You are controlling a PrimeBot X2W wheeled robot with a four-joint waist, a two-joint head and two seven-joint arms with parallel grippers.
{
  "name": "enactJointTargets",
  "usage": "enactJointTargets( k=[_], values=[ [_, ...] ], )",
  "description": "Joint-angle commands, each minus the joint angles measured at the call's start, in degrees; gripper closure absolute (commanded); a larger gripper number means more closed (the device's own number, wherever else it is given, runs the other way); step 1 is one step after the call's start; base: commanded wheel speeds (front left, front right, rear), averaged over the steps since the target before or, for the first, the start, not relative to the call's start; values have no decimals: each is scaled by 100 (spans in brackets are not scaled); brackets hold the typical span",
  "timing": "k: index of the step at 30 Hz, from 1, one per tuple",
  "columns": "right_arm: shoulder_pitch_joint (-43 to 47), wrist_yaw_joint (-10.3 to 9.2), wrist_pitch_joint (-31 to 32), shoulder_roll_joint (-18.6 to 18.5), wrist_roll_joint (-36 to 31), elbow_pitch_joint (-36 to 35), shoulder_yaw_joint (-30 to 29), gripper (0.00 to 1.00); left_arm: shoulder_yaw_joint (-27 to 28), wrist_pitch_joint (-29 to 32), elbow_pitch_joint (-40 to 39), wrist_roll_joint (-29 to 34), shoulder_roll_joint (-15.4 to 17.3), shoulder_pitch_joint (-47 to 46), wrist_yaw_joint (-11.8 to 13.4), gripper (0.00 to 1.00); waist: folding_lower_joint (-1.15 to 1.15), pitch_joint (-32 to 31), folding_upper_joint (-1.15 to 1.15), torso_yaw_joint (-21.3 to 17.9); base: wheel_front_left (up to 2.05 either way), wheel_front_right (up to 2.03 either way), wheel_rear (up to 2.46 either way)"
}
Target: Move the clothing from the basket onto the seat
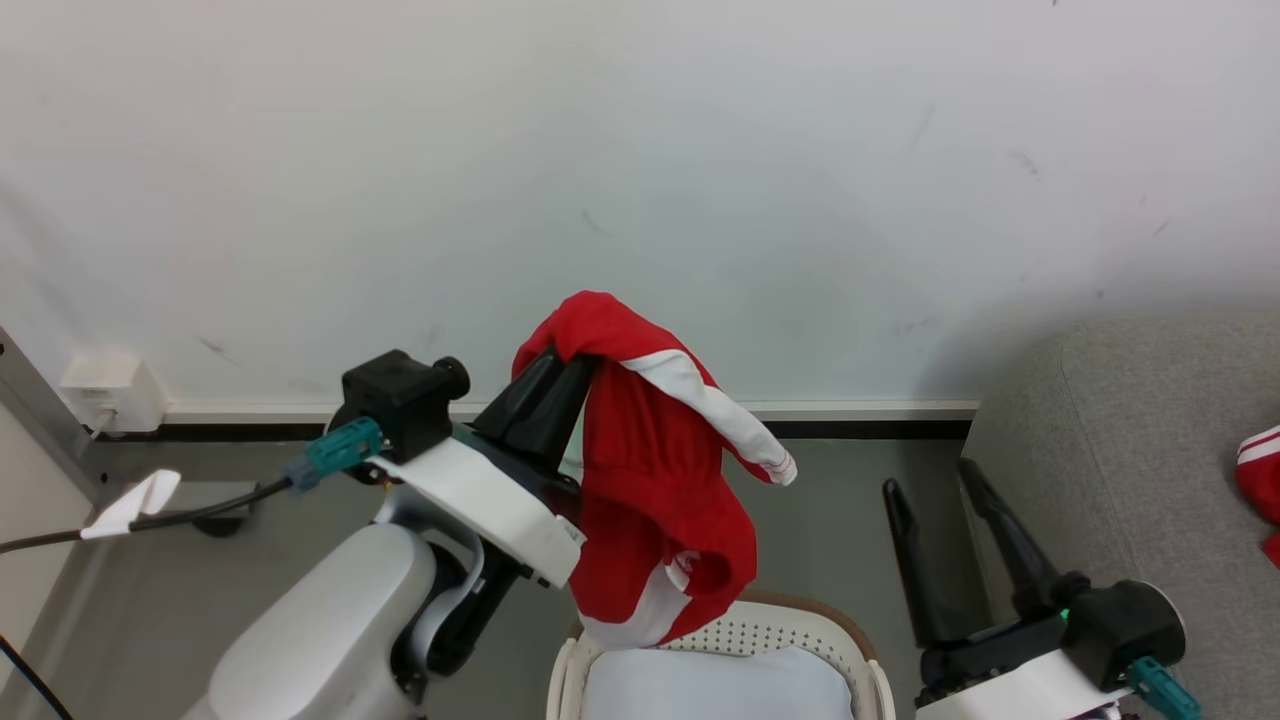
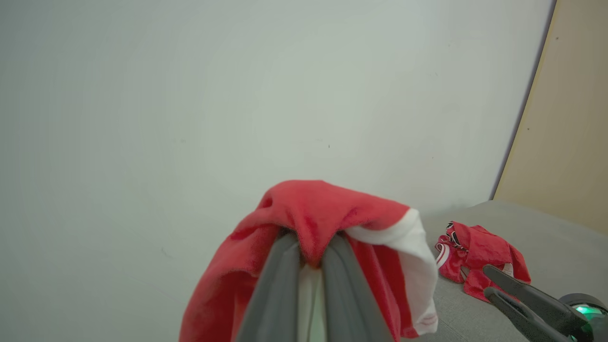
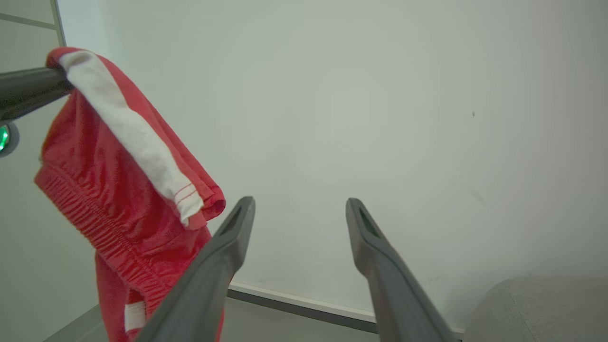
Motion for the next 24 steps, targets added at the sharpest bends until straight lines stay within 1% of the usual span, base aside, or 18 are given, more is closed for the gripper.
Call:
enactJointTargets(
  k=[1,3,6,9,12,17,22,24],
  values=[
    [13,-13,6,-37,-10,15,34,0,26,17,-30,-86,53,55,19,100,0,3,0,1,0,0,0],
    [-54,-13,6,-100,78,-62,329,0,27,26,-67,-88,69,37,28,100,0,12,0,6,0,0,0],
    [-137,-13,6,-308,136,-41,863,0,16,65,-101,-53,99,2,47,100,0,27,0,-3,0,0,0],
    [-276,-13,6,-464,221,130,1425,0,-10,88,-112,-26,92,-44,64,100,0,38,0,-15,0,0,0],
    [-502,-13,8,-532,305,417,1894,0,-34,103,-119,-19,61,-84,66,100,0,46,0,-15,0,0,0],
    [-1032,-13,12,-453,387,1141,2495,0,-122,115,-125,7,-7,-112,42,100,0,41,0,52,0,0,0],
    [-1559,-13,33,-248,515,2157,2726,0,-273,147,-155,48,-126,-129,-17,100,0,8,0,197,0,0,0],
    [-1751,-13,35,-168,607,2606,2690,0,-341,160,-171,47,-175,-129,-34,100,0,-7,0,265,0,0,0]
  ],
)
